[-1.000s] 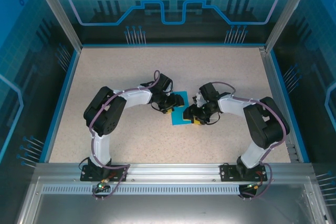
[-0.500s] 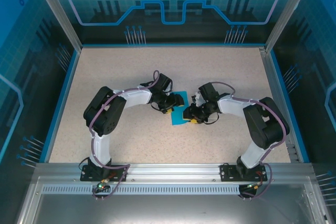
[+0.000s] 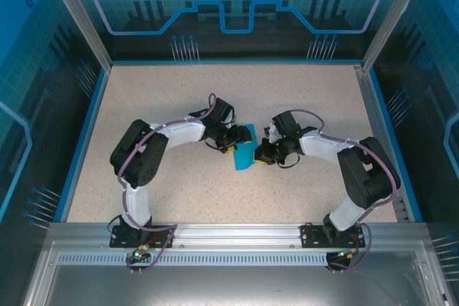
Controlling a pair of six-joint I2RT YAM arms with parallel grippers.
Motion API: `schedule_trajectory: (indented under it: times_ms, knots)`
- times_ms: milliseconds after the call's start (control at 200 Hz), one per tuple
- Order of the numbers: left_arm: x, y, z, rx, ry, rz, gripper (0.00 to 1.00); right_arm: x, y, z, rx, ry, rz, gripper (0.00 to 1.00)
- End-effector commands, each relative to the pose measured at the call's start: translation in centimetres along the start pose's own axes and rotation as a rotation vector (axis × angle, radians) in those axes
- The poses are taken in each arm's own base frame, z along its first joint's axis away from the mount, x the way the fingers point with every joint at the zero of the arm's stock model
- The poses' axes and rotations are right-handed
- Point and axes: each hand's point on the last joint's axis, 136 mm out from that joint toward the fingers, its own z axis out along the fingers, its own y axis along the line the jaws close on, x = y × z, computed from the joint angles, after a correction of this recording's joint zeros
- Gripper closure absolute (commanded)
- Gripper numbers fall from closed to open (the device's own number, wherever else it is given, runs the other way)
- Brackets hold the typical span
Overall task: Fold a paper plane with a square sheet of paper (pick it up from the middle)
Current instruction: Third fold the triangle at the center of the table.
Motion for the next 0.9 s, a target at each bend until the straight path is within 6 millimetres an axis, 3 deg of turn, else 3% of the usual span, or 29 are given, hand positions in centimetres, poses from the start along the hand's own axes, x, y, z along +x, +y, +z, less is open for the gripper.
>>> schedule_trajectory:
  times_ms: [0, 15, 185, 375, 895]
  knots:
    - [-1.9, -2.0, -2.6, 0.046, -0.07, 0.049, 0.32, 0.5, -0.2, 0.5, 0.036, 0.029, 0.008, 0.95]
    - [-2.0, -1.7, -2.6, 0.042, -0.071, 0.044, 0.32, -0.1, 0.6, 0.3, 0.025, 0.016, -0.004, 0.95]
    - [-3.2, 0.4, -1.4, 0.008, -0.071, -0.005, 0.36, -0.4, 0.9, 0.4, 0.039, 0.015, -0.007, 0.95]
    - [-3.2, 2.0, 0.3, -0.037, -0.039, -0.029, 0.45, -0.8, 1.8, 0.4, 0.023, 0.016, -0.024, 0.95]
    - [-2.5, 3.8, 1.3, -0.096, 0.002, -0.05, 0.48, -2.6, 3.7, 2.2, -0.012, -0.004, -0.046, 0.95]
